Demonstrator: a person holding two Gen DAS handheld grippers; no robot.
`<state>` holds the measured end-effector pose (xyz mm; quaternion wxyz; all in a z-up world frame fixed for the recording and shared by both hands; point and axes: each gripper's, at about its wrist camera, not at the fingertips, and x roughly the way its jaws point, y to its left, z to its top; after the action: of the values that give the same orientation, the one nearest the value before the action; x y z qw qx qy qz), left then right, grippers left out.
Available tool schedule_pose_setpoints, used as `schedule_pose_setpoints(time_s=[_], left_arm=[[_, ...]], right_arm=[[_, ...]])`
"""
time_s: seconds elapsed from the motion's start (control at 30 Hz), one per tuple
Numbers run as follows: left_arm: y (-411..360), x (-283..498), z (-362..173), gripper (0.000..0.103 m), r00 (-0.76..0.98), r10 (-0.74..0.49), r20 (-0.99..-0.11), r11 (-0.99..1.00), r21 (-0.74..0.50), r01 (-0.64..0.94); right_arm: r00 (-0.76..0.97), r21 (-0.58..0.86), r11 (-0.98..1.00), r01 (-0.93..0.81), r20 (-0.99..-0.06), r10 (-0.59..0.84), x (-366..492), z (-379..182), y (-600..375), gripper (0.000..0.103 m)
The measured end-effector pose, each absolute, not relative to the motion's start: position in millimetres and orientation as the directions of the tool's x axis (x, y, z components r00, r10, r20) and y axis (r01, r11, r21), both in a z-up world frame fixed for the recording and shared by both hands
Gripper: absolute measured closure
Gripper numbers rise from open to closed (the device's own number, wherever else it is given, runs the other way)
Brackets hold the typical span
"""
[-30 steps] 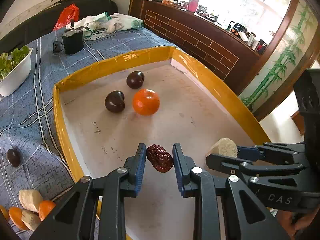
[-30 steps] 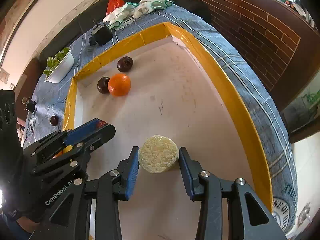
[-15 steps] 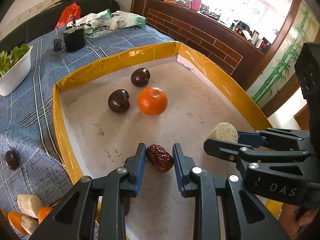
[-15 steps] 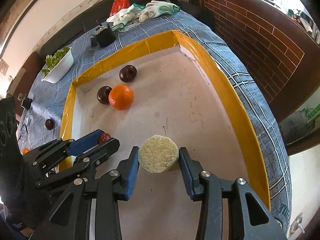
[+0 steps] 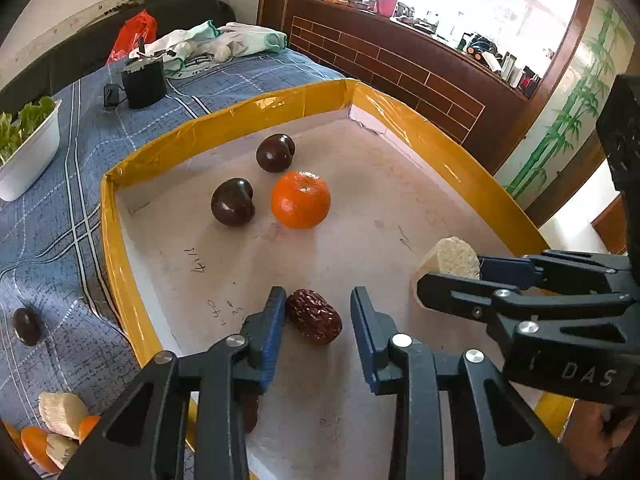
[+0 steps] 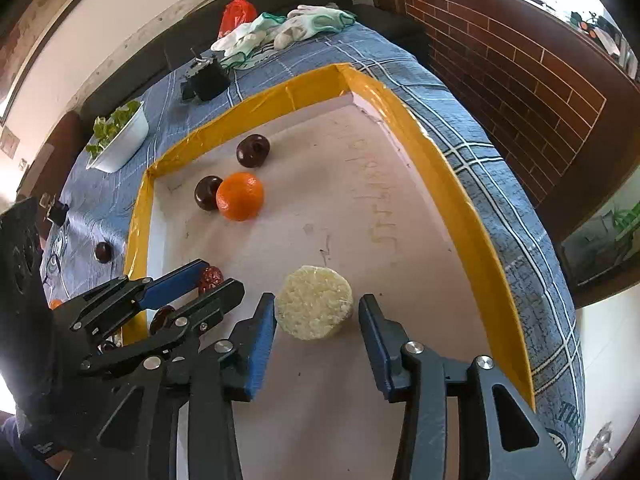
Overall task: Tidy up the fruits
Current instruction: 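Lower the date and cake into the tray and open both grippers, then withdraw both grippers from the tray toward the remaining fruits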
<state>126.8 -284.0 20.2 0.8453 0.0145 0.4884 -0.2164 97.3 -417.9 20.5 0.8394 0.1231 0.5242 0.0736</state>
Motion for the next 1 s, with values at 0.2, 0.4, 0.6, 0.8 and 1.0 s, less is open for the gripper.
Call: schedule_pose_setpoints(time_s=[0.2,0.4,0.6,0.8,1.0], left_arm=[[-291,121,25,0.049,0.444,-0.347,-0.826,0.900,-0.160,0.406],[-287,117,29,0.046,0.448,-0.342,-0.826,0.906,-0.163,0.392],[-290,108,38,0.042,0.459,-0.346,-0.818,0.900,-0.152,0.407],[-293,96,45,0.042,0.468,-0.345,-0.814,0.895,-0.136,0.424],[-289,84,54,0.041,0.484,-0.344,-0.805,0.895,-0.125,0.428]], right_arm=[[0.462,0.284,0.959,0.001,-0.851,0.251,92,28,-420,0.047],[0.477,0.289,0.957,0.013,-0.843,0.248,84,35,-425,0.047],[0.498,0.293,0.956,0.026,-0.833,0.241,73,44,-427,0.043],[0.517,0.286,0.958,0.027,-0.824,0.231,60,52,-424,0.040],[0.546,0.308,0.949,0.064,-0.807,0.225,50,60,-429,0.038]])
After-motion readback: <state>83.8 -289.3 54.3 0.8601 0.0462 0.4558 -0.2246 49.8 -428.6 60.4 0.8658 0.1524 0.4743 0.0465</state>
